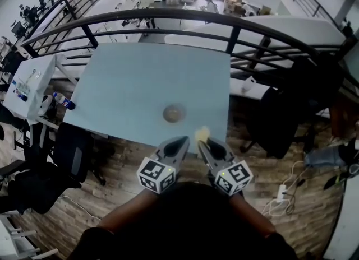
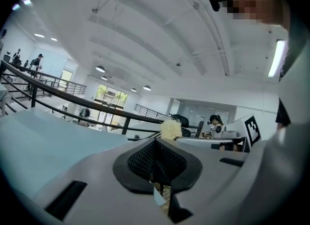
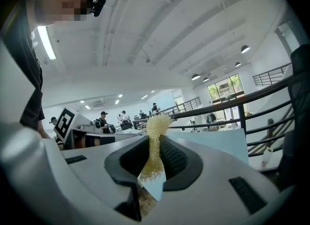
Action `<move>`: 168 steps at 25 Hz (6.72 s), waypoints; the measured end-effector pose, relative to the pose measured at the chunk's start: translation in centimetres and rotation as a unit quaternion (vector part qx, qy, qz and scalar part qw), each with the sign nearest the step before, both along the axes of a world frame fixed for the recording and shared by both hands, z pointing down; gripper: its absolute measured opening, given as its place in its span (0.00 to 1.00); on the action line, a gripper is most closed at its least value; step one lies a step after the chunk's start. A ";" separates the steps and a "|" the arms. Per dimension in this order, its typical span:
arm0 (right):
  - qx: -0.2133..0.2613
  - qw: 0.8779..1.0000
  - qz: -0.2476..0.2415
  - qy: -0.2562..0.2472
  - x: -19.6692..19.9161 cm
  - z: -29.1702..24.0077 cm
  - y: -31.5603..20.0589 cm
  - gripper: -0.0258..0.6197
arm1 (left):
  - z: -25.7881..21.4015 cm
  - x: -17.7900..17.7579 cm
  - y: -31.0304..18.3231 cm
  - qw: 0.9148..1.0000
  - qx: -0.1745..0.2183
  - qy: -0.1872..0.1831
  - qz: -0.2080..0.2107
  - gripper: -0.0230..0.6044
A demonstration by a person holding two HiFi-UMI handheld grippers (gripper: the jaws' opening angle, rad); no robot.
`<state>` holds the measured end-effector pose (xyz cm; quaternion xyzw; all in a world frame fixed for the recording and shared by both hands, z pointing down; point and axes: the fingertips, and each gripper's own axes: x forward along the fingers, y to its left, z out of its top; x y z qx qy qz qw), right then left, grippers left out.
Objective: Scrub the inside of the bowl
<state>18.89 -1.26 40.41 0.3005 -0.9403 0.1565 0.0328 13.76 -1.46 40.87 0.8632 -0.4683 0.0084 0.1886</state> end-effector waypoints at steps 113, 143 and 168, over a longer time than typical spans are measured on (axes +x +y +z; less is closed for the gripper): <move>-0.175 0.970 0.006 0.171 -12.8 21.4 -21.5 0.15 | 30.9 -16.2 -22.1 0.921 -0.355 -0.150 0.053 0.05; -0.173 0.908 -0.099 0.369 -24.4 21.8 -12.6 0.14 | 19.0 -21.4 -17.1 0.963 -0.226 -0.137 0.062 0.05; -0.099 0.916 -0.083 0.380 -25.6 18.5 -12.2 0.14 | 16.6 -21.8 -15.9 0.971 -0.203 -0.107 0.061 0.05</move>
